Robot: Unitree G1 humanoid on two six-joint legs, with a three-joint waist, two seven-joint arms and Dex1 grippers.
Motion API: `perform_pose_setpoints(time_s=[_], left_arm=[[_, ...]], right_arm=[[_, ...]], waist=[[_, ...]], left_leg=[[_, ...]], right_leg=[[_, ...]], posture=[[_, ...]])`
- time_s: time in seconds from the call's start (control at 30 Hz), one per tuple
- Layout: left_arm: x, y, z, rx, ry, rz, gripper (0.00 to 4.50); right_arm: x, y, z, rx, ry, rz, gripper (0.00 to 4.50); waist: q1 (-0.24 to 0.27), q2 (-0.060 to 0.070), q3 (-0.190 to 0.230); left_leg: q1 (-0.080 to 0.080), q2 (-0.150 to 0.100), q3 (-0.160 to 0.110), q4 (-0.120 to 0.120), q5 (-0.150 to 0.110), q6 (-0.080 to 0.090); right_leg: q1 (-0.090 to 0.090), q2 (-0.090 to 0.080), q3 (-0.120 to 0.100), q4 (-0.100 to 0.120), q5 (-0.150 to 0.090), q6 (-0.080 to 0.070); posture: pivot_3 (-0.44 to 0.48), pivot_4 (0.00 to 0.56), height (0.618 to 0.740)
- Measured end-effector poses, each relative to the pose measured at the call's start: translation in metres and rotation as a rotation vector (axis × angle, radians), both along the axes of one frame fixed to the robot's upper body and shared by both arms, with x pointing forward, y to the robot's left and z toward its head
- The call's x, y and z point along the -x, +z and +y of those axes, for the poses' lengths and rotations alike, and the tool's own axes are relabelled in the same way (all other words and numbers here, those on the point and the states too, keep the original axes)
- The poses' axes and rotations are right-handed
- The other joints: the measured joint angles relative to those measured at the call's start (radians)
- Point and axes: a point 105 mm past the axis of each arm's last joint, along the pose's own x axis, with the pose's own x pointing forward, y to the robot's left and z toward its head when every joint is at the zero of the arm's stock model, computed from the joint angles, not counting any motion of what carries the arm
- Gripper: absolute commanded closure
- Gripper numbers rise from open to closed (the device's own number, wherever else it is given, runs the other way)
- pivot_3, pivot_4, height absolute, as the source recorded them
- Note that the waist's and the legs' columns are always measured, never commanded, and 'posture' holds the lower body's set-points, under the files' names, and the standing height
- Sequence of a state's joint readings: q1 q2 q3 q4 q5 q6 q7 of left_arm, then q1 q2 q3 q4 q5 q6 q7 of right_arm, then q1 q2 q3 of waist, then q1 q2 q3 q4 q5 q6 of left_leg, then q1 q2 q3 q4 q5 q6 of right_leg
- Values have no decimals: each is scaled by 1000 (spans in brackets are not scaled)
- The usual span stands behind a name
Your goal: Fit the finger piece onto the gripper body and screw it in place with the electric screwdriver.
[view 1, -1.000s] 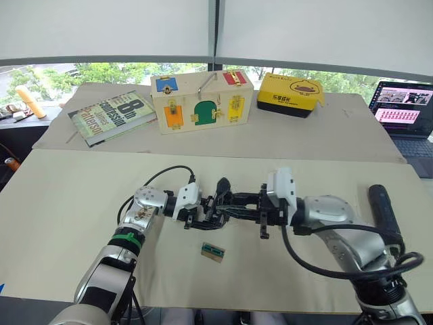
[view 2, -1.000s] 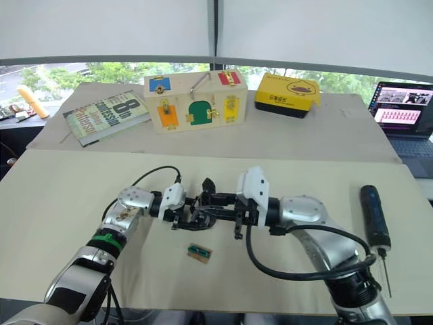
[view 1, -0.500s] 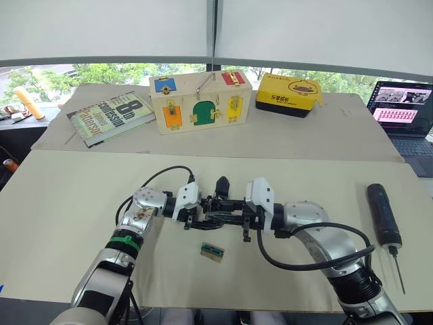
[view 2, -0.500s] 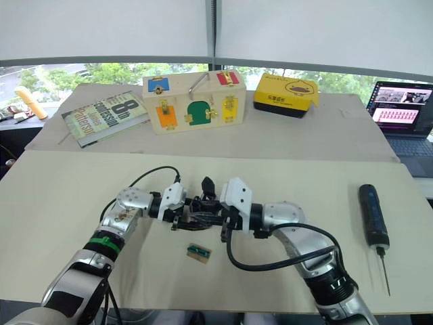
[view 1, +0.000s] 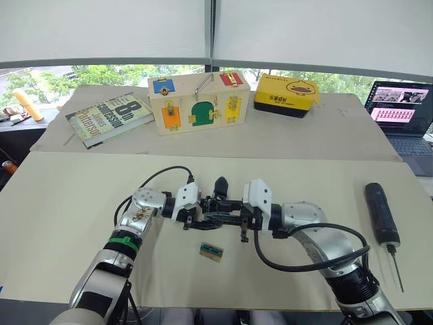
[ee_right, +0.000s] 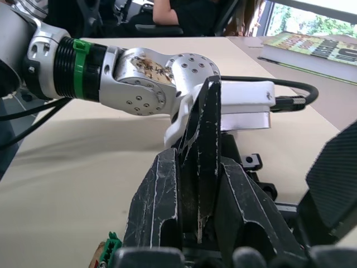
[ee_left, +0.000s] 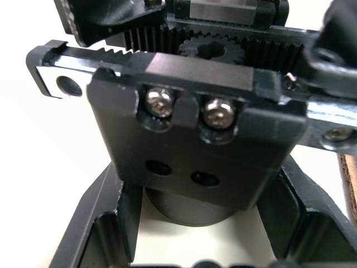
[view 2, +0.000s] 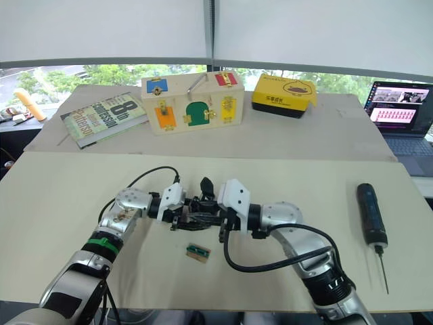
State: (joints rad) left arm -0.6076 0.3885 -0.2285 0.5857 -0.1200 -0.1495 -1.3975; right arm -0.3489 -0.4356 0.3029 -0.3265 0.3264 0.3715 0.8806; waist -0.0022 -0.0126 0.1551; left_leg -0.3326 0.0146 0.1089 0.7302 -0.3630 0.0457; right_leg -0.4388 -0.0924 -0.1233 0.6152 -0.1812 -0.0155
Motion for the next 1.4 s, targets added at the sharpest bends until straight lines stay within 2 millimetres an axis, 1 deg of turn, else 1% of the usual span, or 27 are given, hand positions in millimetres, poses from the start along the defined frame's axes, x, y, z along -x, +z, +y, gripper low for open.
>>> perform_pose_setpoints(time_s=[0.47,0.63,0.77,1.0,1.3,1.4], left_arm=[[0,-2,0,0,8,1,2187],[1,-3,2,-3,16,6,2187],[2,-4,3,-2,23,8,2187],[3,-5,3,-2,29,11,2187],[3,-6,6,1,47,12,2187],[3,-6,6,4,51,10,2187]], right_arm=[[-2,-2,0,22,-48,56,4090],[-1,-3,4,24,-71,80,4090],[3,-7,6,24,-68,115,4091],[3,-9,5,27,-57,138,4091],[1,-11,7,25,-42,132,4091],[0,-9,8,21,-38,120,4091]], waist=[[1,1,-4],[-1,1,-8],[-3,1,-11],[-8,1,-12],[-11,1,-14],[-11,1,-14]], left_leg=[[1,0,0,0,0,0],[2,0,0,0,0,0],[2,0,0,0,0,0],[2,0,-1,-1,0,0],[3,1,-1,-1,0,0],[3,1,0,-1,0,0]], right_leg=[[0,0,0,0,0,0],[1,0,1,0,0,0],[1,0,1,0,0,0],[1,0,1,-1,0,0],[2,0,1,-1,0,0],[2,0,1,-1,0,0]], posture=[[0,150,740],[0,150,740],[0,150,740],[0,150,740],[0,150,740],[0,150,740]])
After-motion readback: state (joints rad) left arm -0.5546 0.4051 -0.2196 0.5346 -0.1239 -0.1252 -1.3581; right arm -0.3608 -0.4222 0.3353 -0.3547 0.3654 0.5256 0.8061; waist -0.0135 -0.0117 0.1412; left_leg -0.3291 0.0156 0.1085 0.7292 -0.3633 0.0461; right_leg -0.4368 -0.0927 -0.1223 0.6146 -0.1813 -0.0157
